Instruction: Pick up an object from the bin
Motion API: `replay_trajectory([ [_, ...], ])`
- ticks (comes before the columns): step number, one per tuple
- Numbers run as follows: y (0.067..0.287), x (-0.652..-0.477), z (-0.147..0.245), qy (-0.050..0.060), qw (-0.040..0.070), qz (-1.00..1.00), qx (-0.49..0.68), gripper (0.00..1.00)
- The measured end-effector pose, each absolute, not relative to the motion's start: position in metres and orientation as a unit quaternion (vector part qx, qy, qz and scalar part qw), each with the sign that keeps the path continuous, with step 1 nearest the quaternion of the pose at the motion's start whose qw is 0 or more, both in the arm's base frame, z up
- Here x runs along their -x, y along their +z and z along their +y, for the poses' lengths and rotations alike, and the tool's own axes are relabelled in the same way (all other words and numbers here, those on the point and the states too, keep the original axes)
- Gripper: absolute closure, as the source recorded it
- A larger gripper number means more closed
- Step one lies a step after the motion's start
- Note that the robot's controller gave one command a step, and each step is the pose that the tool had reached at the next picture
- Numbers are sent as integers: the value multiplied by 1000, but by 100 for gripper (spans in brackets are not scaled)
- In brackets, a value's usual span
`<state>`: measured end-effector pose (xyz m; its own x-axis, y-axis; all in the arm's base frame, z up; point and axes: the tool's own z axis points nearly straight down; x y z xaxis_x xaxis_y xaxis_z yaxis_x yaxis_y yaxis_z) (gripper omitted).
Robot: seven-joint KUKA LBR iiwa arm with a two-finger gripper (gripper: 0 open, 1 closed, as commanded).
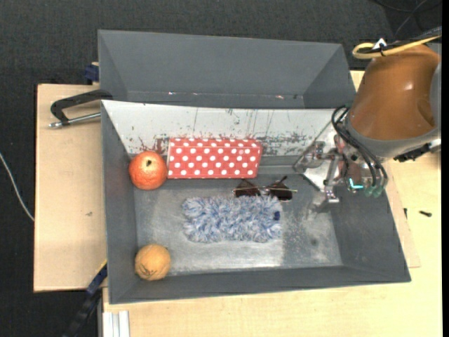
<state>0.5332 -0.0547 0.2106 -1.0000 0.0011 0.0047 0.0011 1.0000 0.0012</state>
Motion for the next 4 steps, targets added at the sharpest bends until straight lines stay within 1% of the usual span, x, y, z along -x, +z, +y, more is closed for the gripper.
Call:
replay_trajectory([
  [1,214,-535,-55,0,-1,-1000,0,0],
  [2,168,-533,-43,0,-4,-1000,13,0],
  [3,77,-563,10,-1,-4,-999,46,100],
  [4,77,-563,10,-1,-4,-999,46,100],
])
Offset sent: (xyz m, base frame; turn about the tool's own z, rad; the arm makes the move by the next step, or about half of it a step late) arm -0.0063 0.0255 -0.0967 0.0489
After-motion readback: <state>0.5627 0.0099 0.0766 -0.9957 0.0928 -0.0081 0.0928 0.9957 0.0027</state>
